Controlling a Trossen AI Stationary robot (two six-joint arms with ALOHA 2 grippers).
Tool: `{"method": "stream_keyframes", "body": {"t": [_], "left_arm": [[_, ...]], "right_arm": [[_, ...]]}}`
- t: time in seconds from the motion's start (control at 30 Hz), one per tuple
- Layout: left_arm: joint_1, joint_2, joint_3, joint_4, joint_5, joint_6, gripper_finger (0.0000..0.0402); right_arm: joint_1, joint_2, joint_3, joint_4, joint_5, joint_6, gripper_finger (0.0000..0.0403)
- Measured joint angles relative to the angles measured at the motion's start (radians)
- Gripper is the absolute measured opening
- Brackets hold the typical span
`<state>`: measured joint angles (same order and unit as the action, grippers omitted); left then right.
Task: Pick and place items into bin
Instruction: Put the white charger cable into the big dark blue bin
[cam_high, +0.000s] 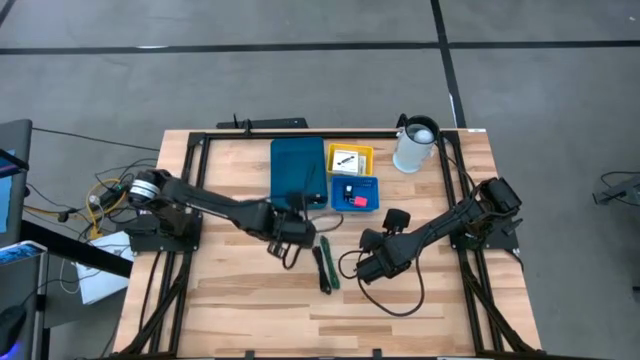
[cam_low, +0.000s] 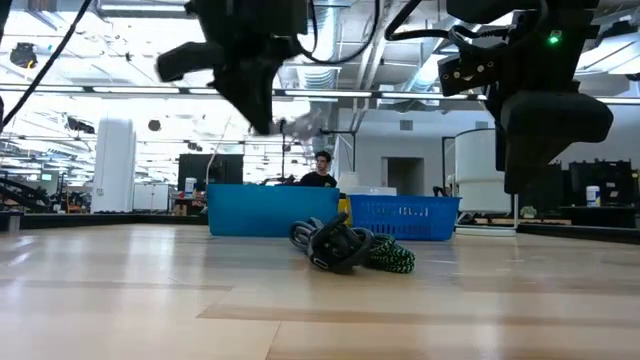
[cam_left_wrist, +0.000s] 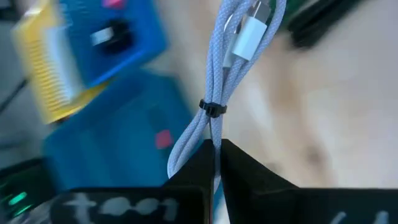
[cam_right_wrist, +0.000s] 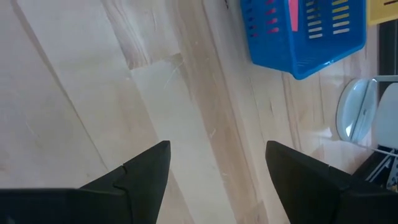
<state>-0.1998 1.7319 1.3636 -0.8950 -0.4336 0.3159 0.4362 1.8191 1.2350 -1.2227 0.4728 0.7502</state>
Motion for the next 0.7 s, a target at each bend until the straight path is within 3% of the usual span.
{"method": "stream_keyframes", "body": {"t": [0.17, 0.3, 0.43, 0.7], "left_arm": [[0.085, -0.061, 0.031, -0.034, -0.146, 0.059, 0.0001], [0.195, -0.076, 0.031, -0.037, -0.173, 0.096, 0.0001], [0.308, -0.076, 0.031, -0.035, -0.165, 0.115, 0.0004], [0.446, -0.076, 0.031, 0.004, -0.020, 0.152, 0.0045]], "right_arm": [[0.000, 0.000, 0.000, 0.009, 0.000, 0.001, 0.0260], [0.005, 0.000, 0.000, 0.027, -0.004, 0.001, 0.0260], [0.015, 0.000, 0.000, 0.051, -0.004, 0.001, 0.0260], [0.033, 0.000, 0.000, 0.077, -0.004, 0.009, 0.0260]]}}
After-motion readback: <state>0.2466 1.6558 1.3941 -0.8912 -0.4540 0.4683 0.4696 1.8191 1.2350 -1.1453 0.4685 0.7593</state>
